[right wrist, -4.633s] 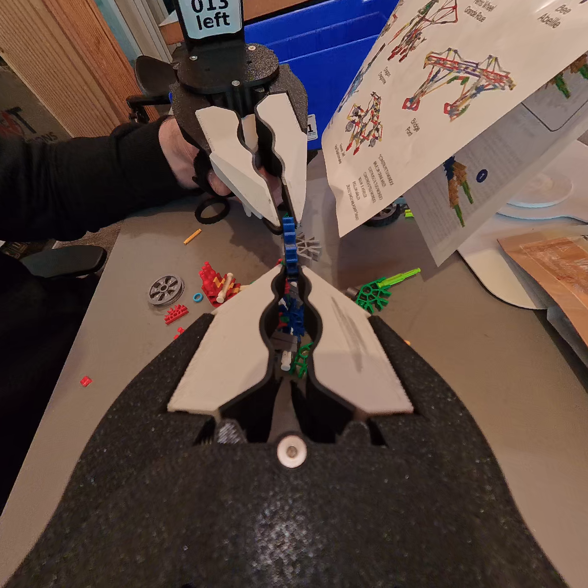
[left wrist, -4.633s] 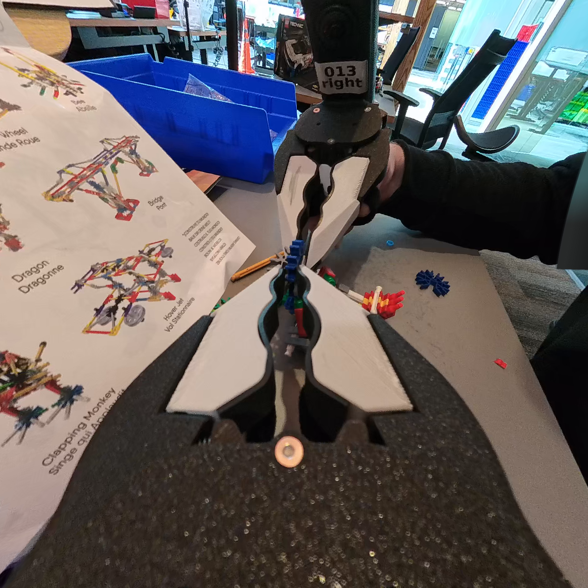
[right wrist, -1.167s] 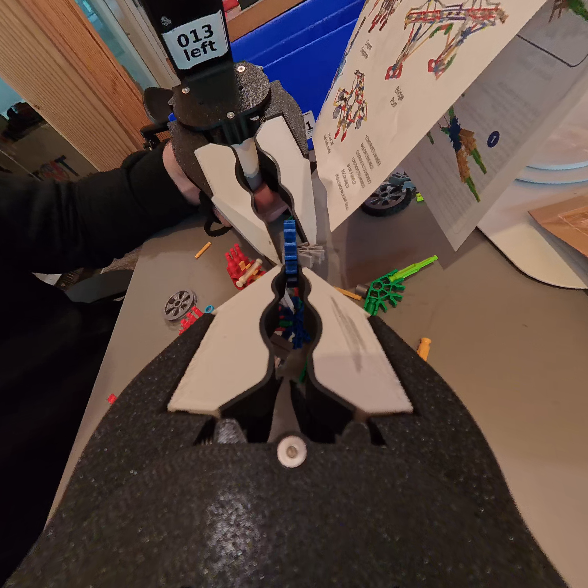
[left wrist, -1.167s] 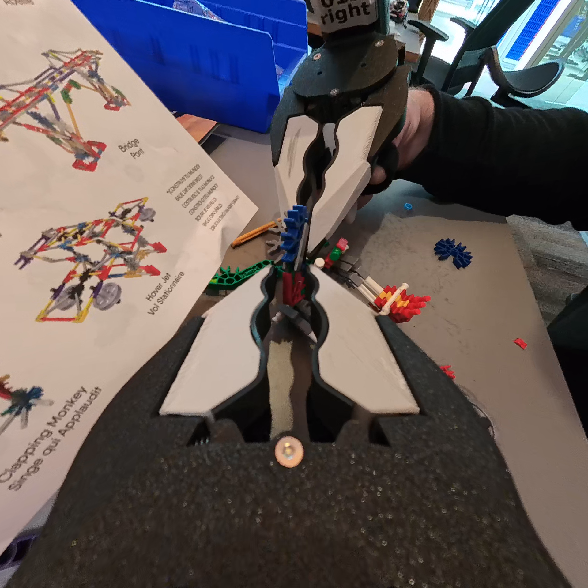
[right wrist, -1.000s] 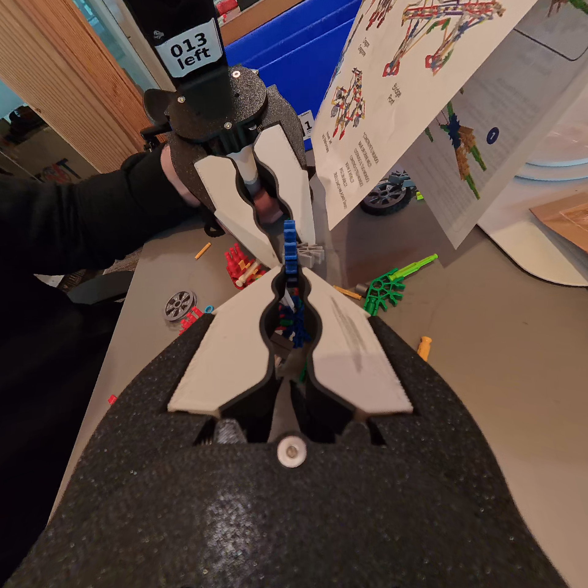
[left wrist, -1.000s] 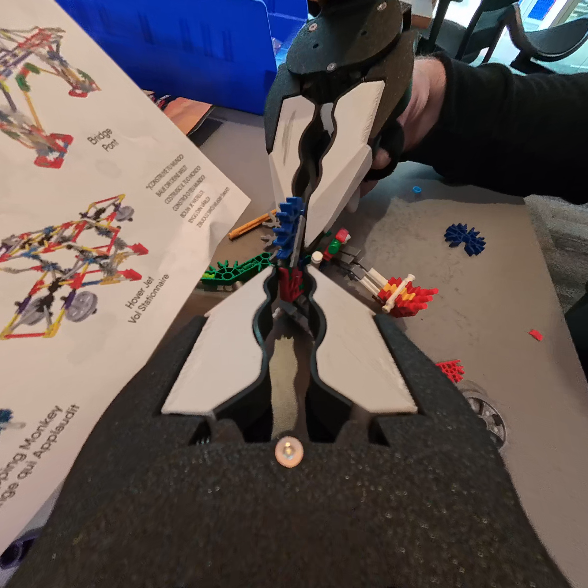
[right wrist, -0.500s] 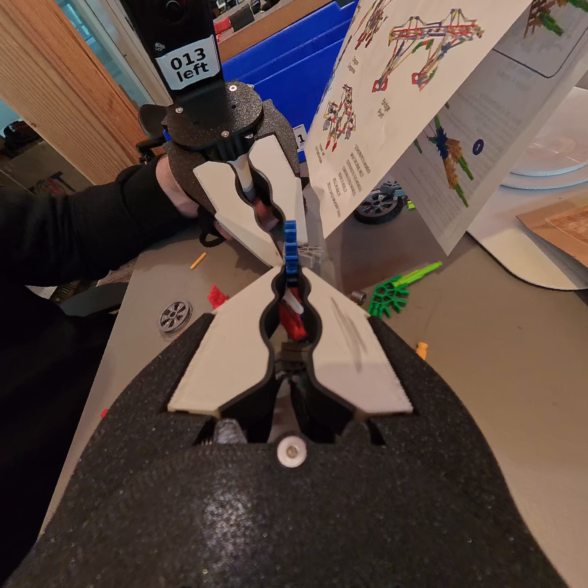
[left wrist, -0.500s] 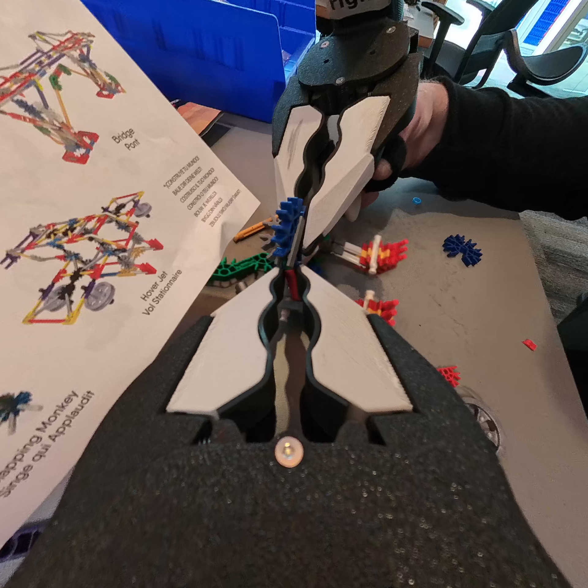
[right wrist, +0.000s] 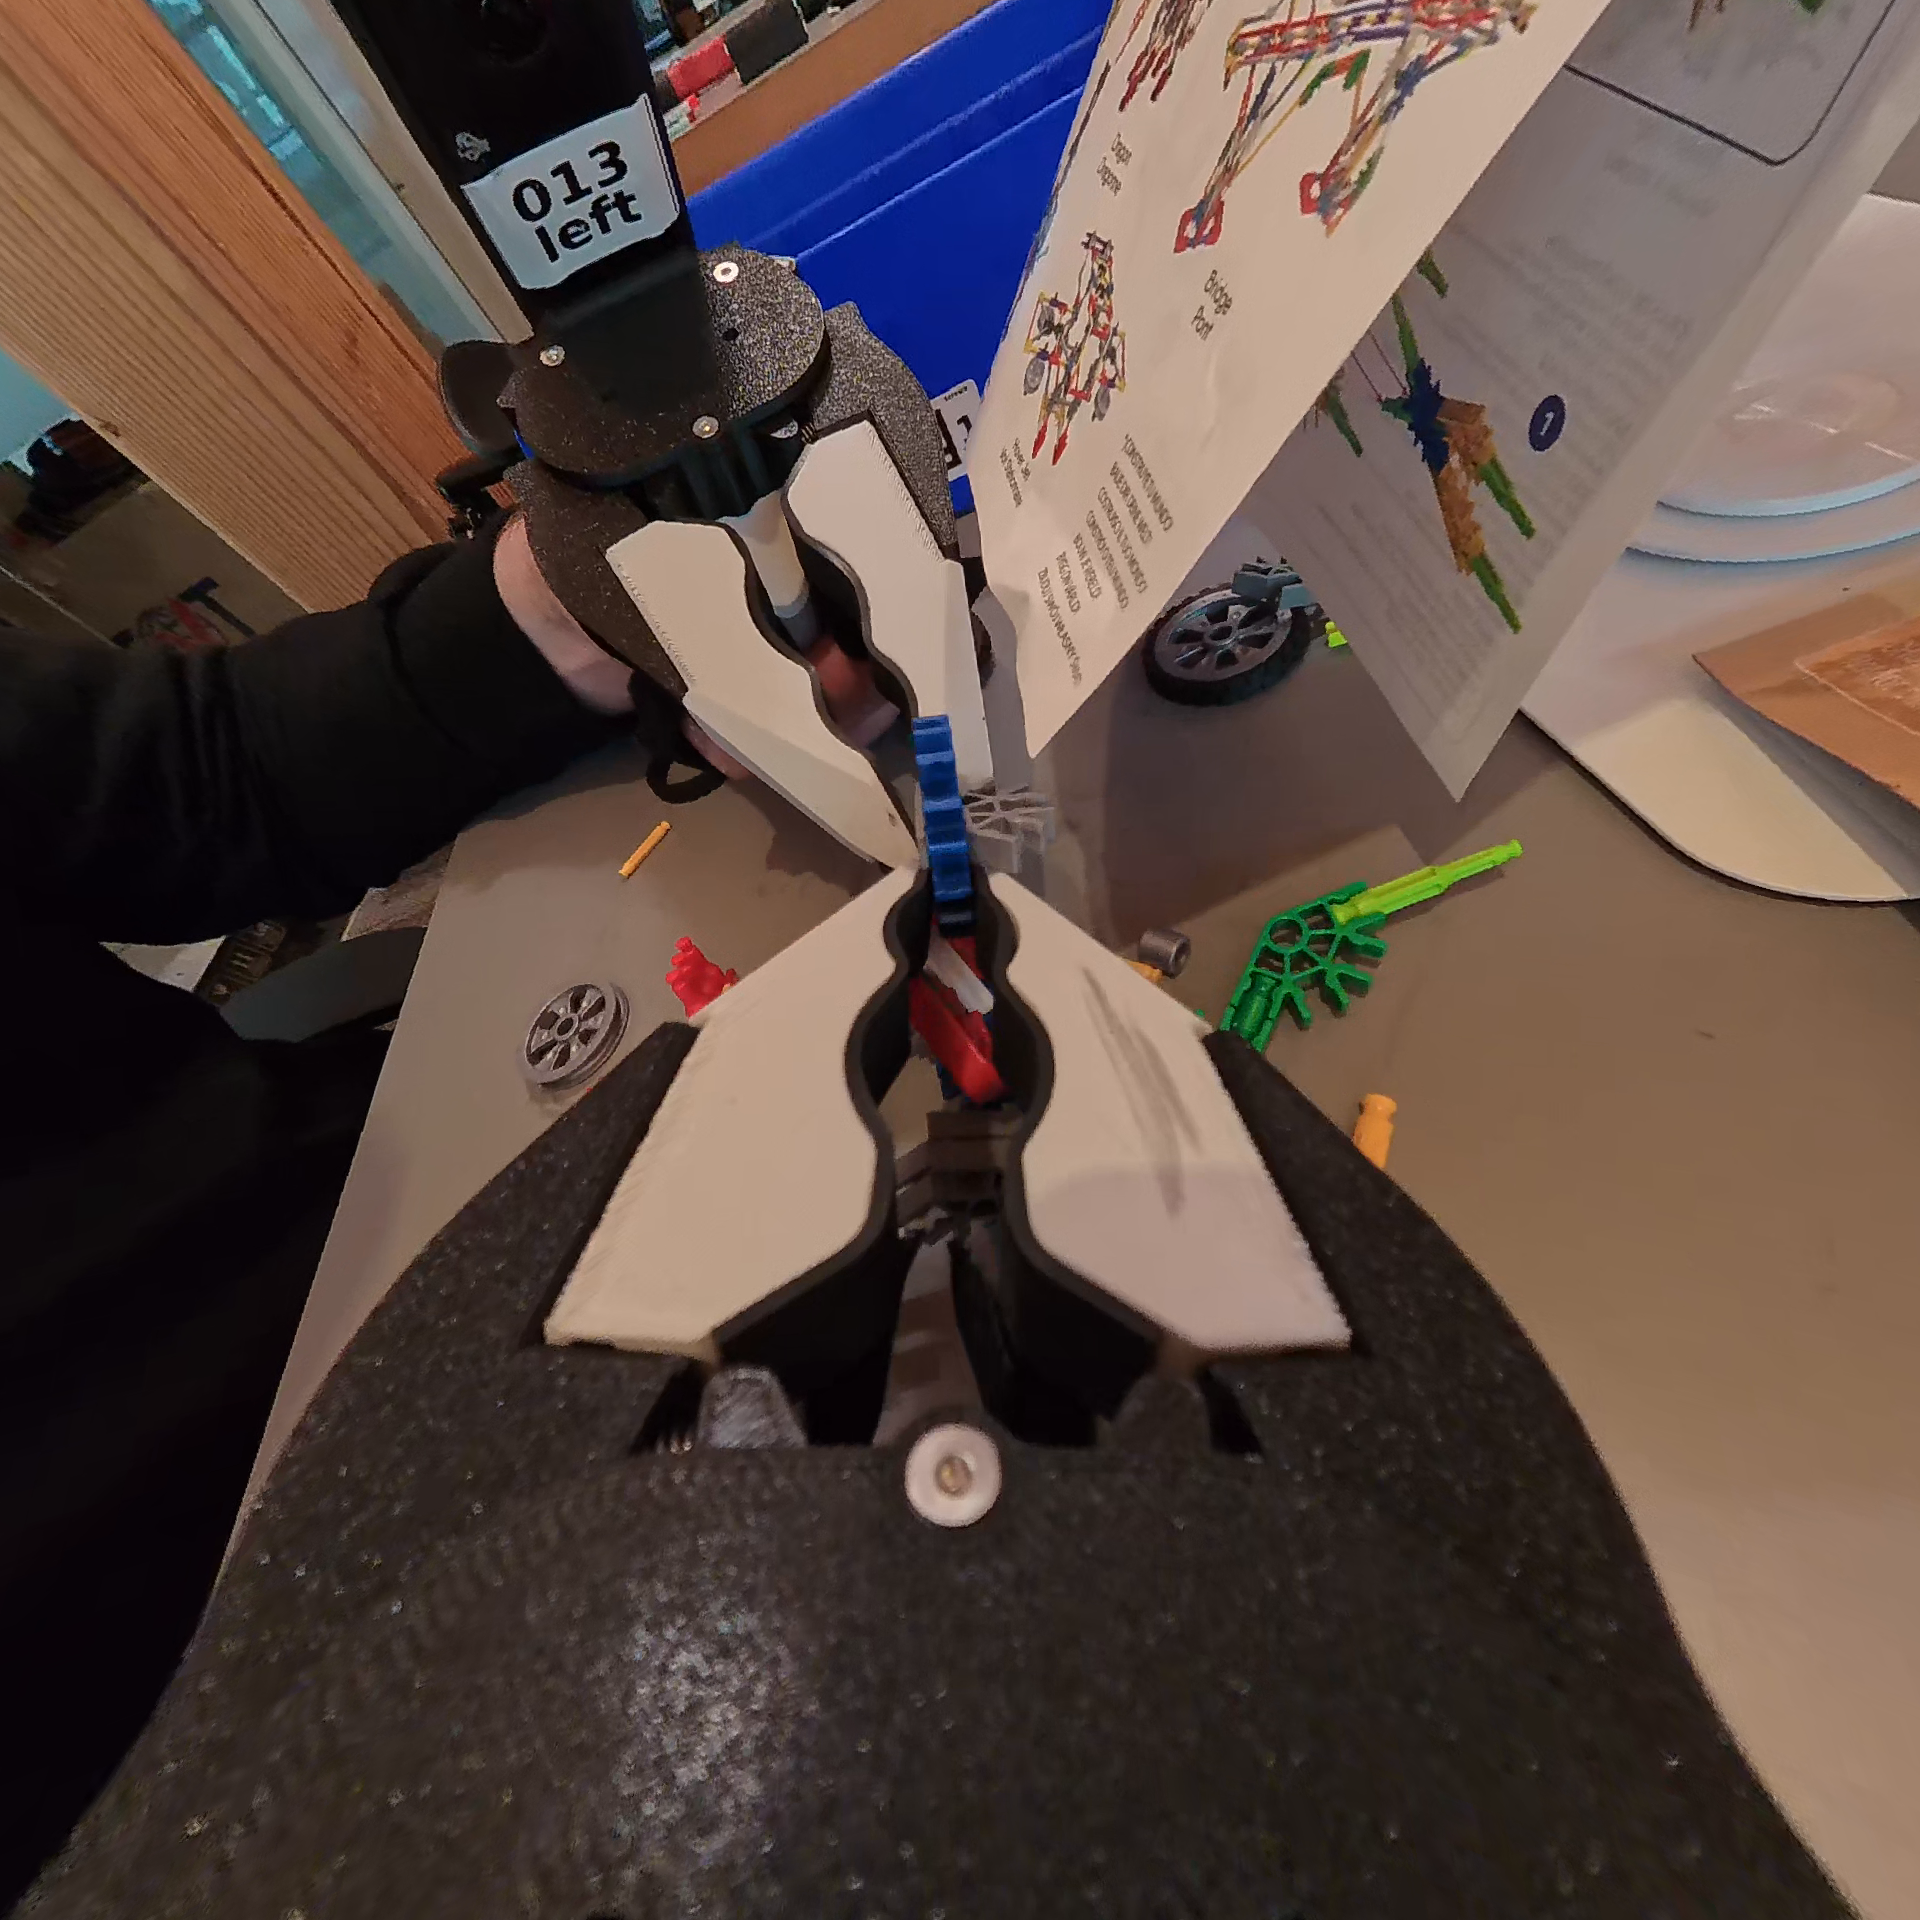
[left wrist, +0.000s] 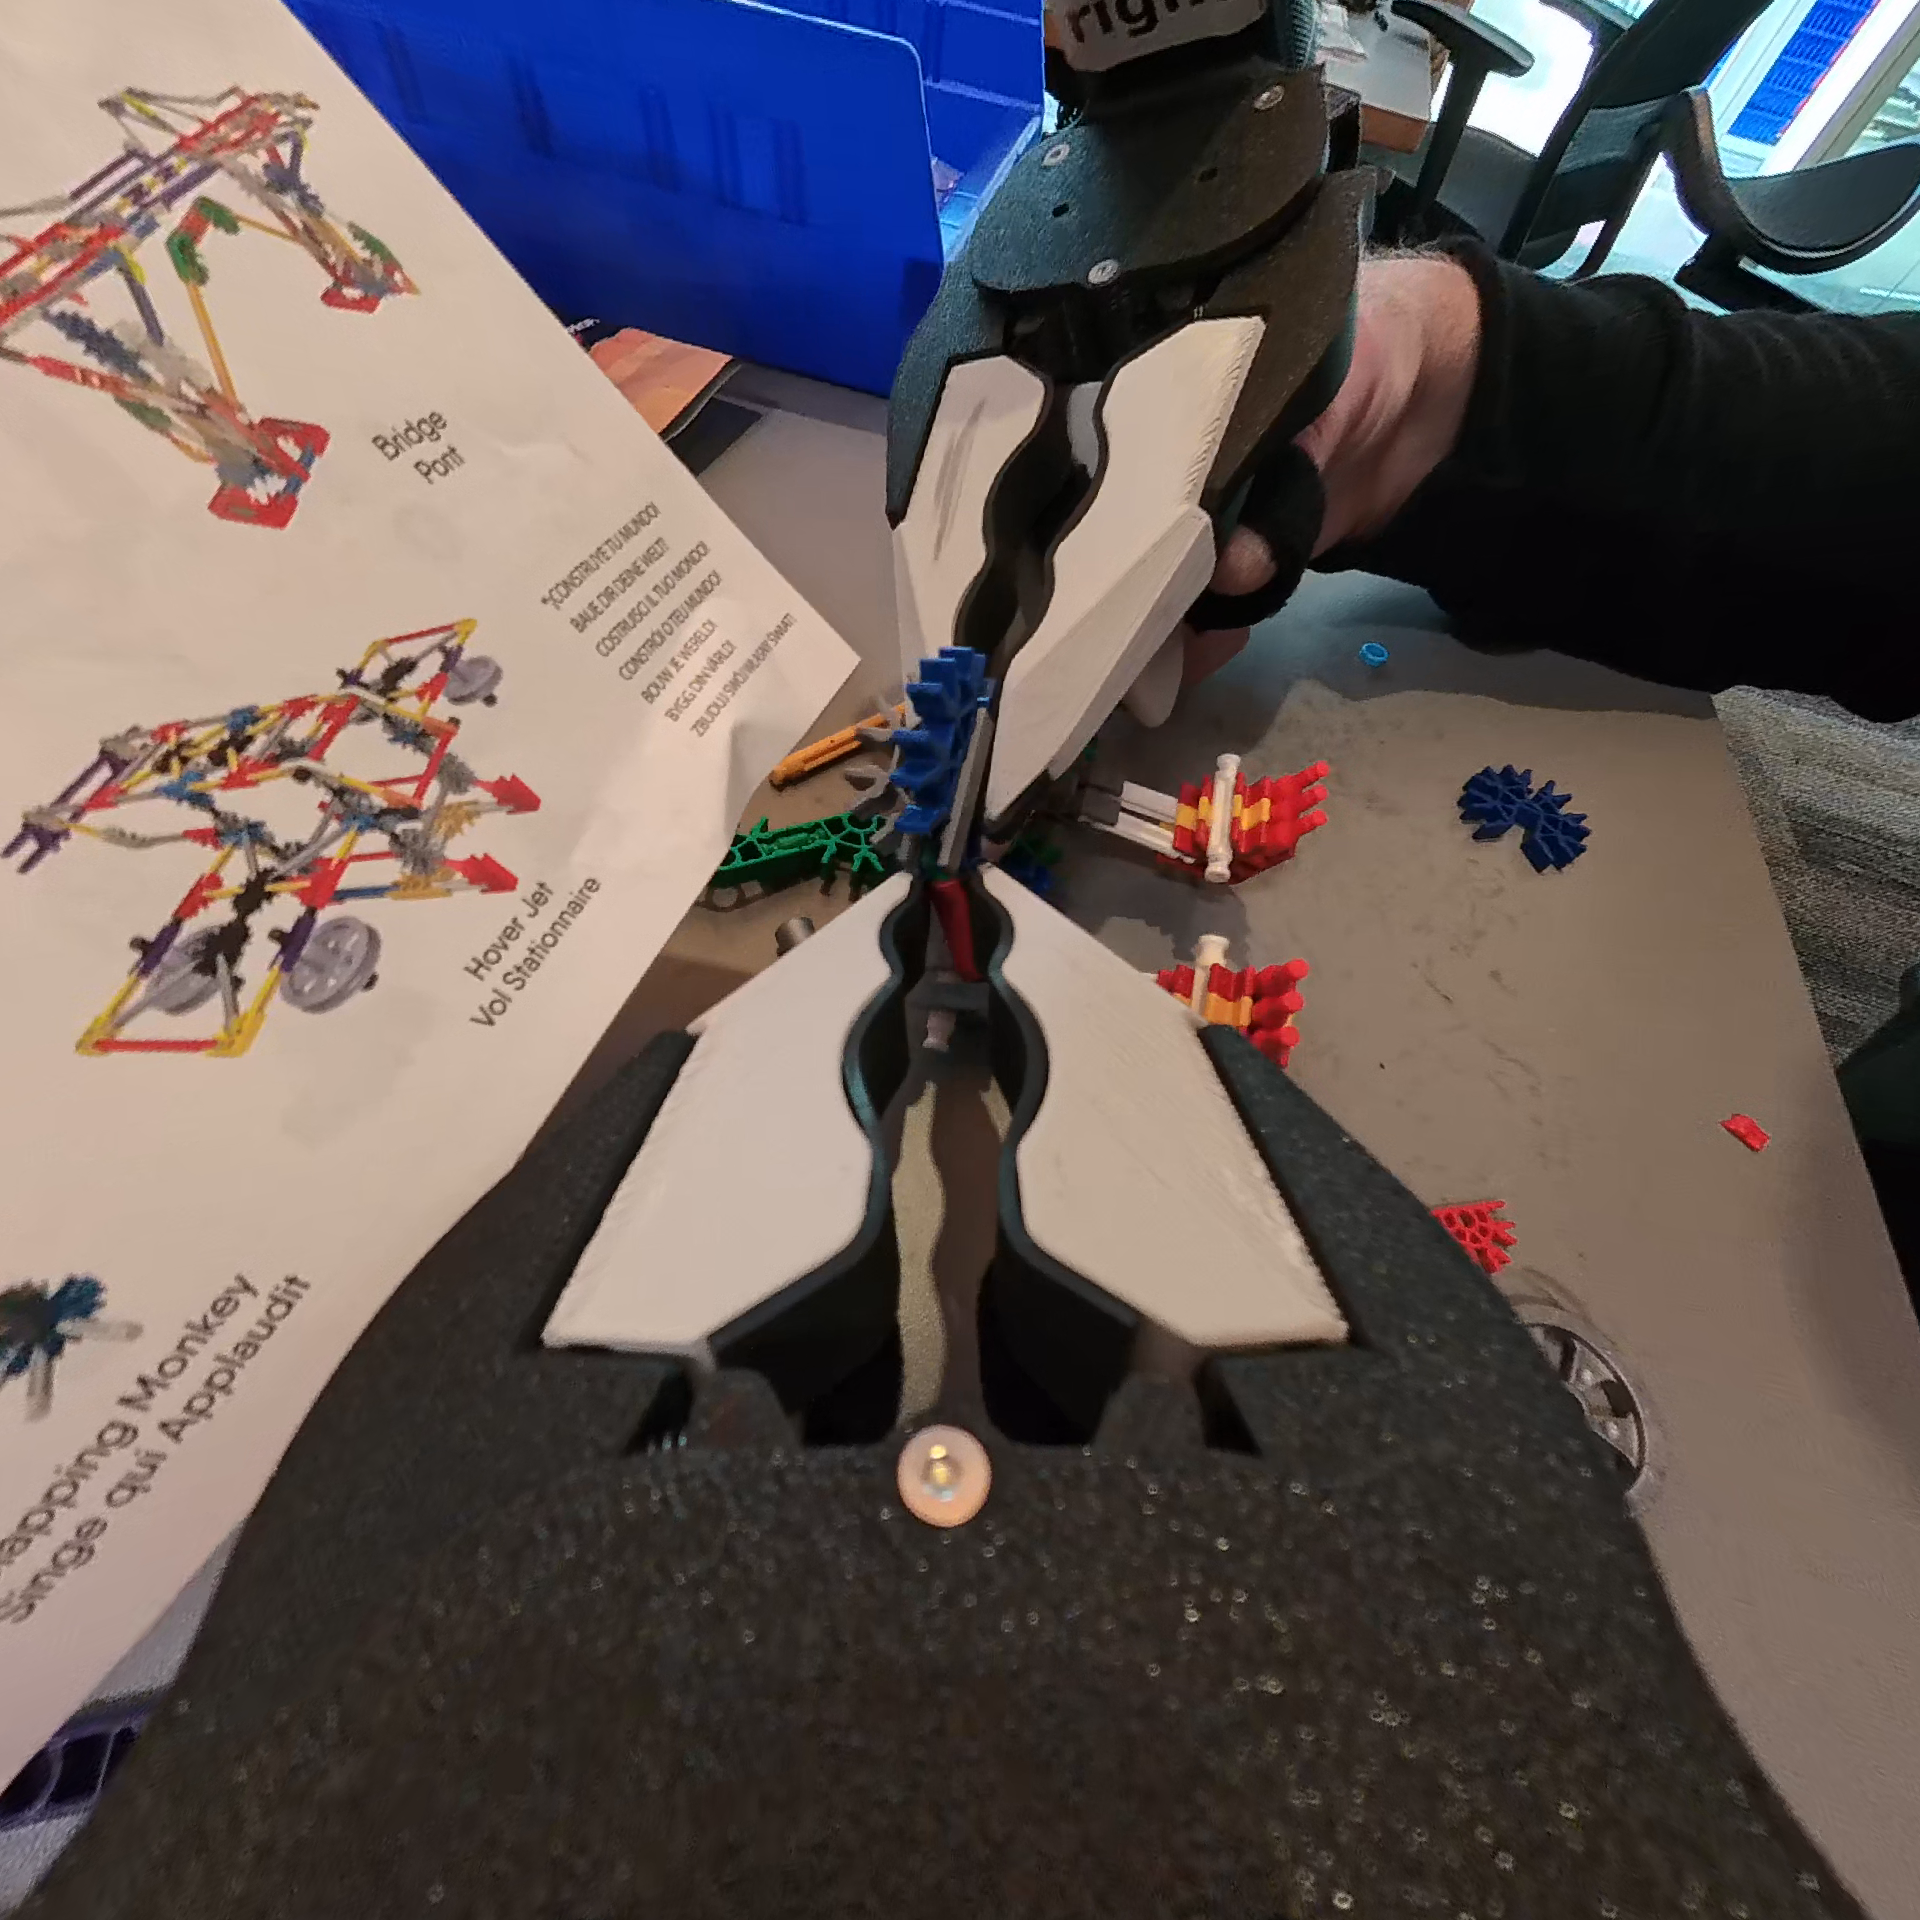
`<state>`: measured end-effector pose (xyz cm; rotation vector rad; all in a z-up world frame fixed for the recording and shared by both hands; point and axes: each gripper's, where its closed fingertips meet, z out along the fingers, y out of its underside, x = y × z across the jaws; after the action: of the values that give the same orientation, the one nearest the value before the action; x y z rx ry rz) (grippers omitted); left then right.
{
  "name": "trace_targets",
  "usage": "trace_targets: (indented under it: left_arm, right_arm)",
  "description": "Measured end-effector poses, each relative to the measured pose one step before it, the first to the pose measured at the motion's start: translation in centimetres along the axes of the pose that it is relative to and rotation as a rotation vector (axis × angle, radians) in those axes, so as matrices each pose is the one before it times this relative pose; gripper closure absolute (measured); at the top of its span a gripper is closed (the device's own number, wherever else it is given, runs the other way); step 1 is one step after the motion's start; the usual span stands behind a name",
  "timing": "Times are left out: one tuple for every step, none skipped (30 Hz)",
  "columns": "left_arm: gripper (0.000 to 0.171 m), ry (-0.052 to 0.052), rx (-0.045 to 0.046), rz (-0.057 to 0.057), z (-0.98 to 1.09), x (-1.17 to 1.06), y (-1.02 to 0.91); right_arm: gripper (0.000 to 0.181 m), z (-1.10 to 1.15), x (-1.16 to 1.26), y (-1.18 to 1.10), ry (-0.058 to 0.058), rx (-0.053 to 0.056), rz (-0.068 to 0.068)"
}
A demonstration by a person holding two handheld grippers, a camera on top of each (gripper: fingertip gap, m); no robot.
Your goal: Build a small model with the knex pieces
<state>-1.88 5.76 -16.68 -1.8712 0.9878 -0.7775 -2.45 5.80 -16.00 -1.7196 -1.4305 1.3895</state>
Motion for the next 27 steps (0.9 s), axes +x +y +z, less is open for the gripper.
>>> trace_targets:
  left_arm:
    - [0.166,0.0003,0.00005,0.0003,-0.004,-0.012,-0.001]
    - [0.166,0.0011,0.00002,-0.0006,0.0,0.005,0.009]
    - [0.166,0.0007,0.00014,0.0008,-0.007,0.014,-0.008]
    - [0.166,0.0007,0.00024,0.0011,-0.006,0.019,0.003]
    - [0.166,0.0,0.00038,0.0011,-0.001,0.0,-0.002]
    - [0.166,-0.0008,0.00011,0.0013,0.005,-0.006,-0.002]
    - [0.166,0.0015,0.00061,0.0021,-0.004,0.024,-0.002]
    - [0.166,0.0011,0.00074,0.0014,-0.007,0.025,-0.013]
    - [0.166,-0.0017,0.00004,0.0006,0.008,-0.024,-0.004]
    - [0.165,-0.0009,0.00042,0.0,0.003,-0.028,0.003]
    - [0.165,-0.0004,0.00073,0.0007,-0.003,-0.001,-0.016]
    - [0.165,-0.0011,0.00101,0.0019,-0.005,-0.002,-0.005]
    - [0.164,0.0,0.00171,0.0008,-0.004,0.0,-0.026]
    - [0.164,0.0038,0.00135,0.0026,-0.015,0.057,-0.015]
    - [0.164,0.0037,0.00204,0.0056,-0.014,0.065,-0.019]
    - [0.165,-0.0017,0.00266,0.0034,-0.001,-0.011,-0.034]
    - [0.165,-0.0024,0.00186,0.0008,0.021,-0.034,-0.029]
    - [0.165,0.0015,0.00029,0.0035,0.002,0.04,0.001]
    - [0.165,-0.0009,0.00055,0.0088,-0.008,0.033,-0.001]
    - [0.165,-0.0001,0.00122,0.0053,-0.007,0.019,-0.004]
    - [0.165,0.0,0.00015,-0.0001,0.005,-0.023,0.005]
    - [0.166,0.0012,-0.00004,0.0,0.016,-0.018,-0.01]
    - [0.166,0.0,0.00097,0.0064,0.011,0.013,-0.01]
    - [0.166,-0.0009,0.00158,0.0067,0.004,0.025,-0.011]
    - [0.166,-0.0005,0.00088,0.0044,0.003,0.016,-0.006]
    - [0.166,0.0001,0.00157,0.0051,0.011,0.011,-0.019]
    - [0.166,-0.0001,0.00123,0.0036,0.009,-0.003,-0.016]
  right_arm:
    - [0.175,-0.006,0.004,0.004,-0.0001,-0.0005,0.0005]
    - [0.175,0.008,-0.006,0.005,-0.0002,-0.0004,-0.0007]
    - [0.175,0.007,0.003,-0.001,0.0,-0.0002,-0.0003]
    - [0.175,0.005,-0.014,0.011,-0.0006,-0.0009,-0.0004]
    - [0.175,-0.012,0.0,0.016,-0.0007,-0.0013,-0.0002]
    - [0.174,0.001,0.031,-0.003,0.0002,-0.0004,0.0019]
    - [0.174,-0.002,-0.009,0.026,-0.0024,-0.0016,0.0017]
    - [0.174,-0.012,-0.029,0.037,-0.0033,-0.0028,0.0008]
    - [0.174,-0.012,0.02,0.016,-0.0008,-0.0011,0.0032]
    - [0.174,0.008,0.056,0.005,0.0008,-0.0007,0.0046]
    - [0.174,-0.004,0.037,-0.007,0.0002,0.0003,0.0042]
    - [0.174,-0.01,0.065,-0.009,0.0009,0.0009,0.0045]
    - [0.173,-0.016,0.114,-0.012,0.0041,0.0015,0.007]
    - [0.172,-0.004,0.092,-0.008,0.0019,0.0005,0.0059]
    - [0.17,0.001,0.05,0.024,0.0008,-0.002,0.0041]
    - [0.17,0.017,0.004,0.025,-0.0003,-0.0012,0.0002]
    - [0.17,0.002,0.011,-0.005,0.0009,0.0003,0.0003]
    - [0.17,-0.001,-0.009,0.01,-0.0023,-0.0002,0.0017]
    - [0.17,0.01,-0.025,0.009,-0.0021,-0.0004,0.0]
    - [0.17,0.013,-0.029,0.02,-0.0005,-0.0007,-0.002]
    - [0.17,0.011,0.01,-0.002,-0.0008,-0.0006,0.0017]
    - [0.17,0.015,0.015,-0.004,-0.0019,-0.0001,0.0038]
    - [0.17,0.002,0.004,0.007,-0.0031,-0.0006,0.0029]
    - [0.17,0.007,-0.013,0.003,-0.0032,-0.0009,0.0033]
    - [0.17,0.001,0.002,0.007,-0.0028,-0.0006,0.0037]
    - [0.17,0.009,-0.01,0.008,-0.0026,-0.001,0.0028]
    - [0.17,0.009,0.01,0.006,-0.0015,-0.0009,0.0023]
